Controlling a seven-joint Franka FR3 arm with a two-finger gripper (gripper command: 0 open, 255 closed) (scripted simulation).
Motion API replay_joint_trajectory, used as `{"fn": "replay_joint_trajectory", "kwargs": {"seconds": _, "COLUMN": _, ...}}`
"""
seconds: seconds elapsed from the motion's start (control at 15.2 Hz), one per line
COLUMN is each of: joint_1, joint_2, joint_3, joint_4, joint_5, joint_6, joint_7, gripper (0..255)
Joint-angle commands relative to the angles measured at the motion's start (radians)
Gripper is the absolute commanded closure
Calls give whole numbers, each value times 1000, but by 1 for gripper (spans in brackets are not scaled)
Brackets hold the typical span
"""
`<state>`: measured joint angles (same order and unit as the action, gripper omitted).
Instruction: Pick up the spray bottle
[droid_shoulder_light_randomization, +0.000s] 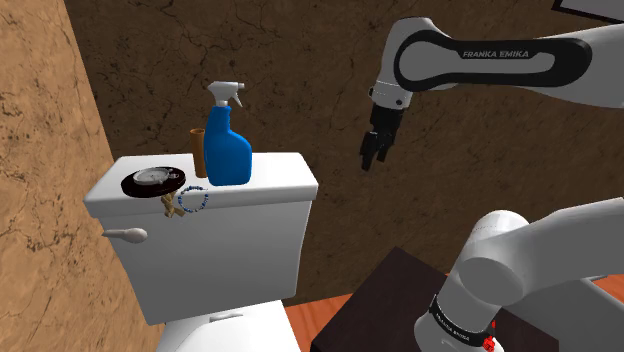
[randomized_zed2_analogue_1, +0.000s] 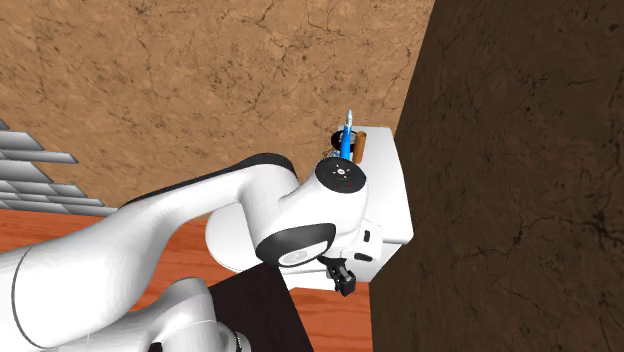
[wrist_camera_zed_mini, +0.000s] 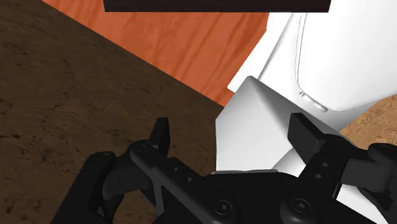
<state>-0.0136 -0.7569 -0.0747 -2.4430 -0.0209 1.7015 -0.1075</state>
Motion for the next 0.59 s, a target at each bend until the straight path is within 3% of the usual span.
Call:
{"fn": "replay_joint_trajectory", "kwargs": {"seconds": 0.0, "joint_1": 0, "joint_2": 0, "joint_3": 0, "joint_4": 0, "joint_5": 0, "joint_6": 0, "joint_7": 0, "gripper": 0}}
{"fn": "replay_joint_trajectory", "kwargs": {"seconds": 0.53, "joint_1": 126, "joint_2": 200, "joint_3": -13, "joint_4": 131, "joint_5": 77, "joint_6": 173, "joint_7": -175, "gripper": 0}}
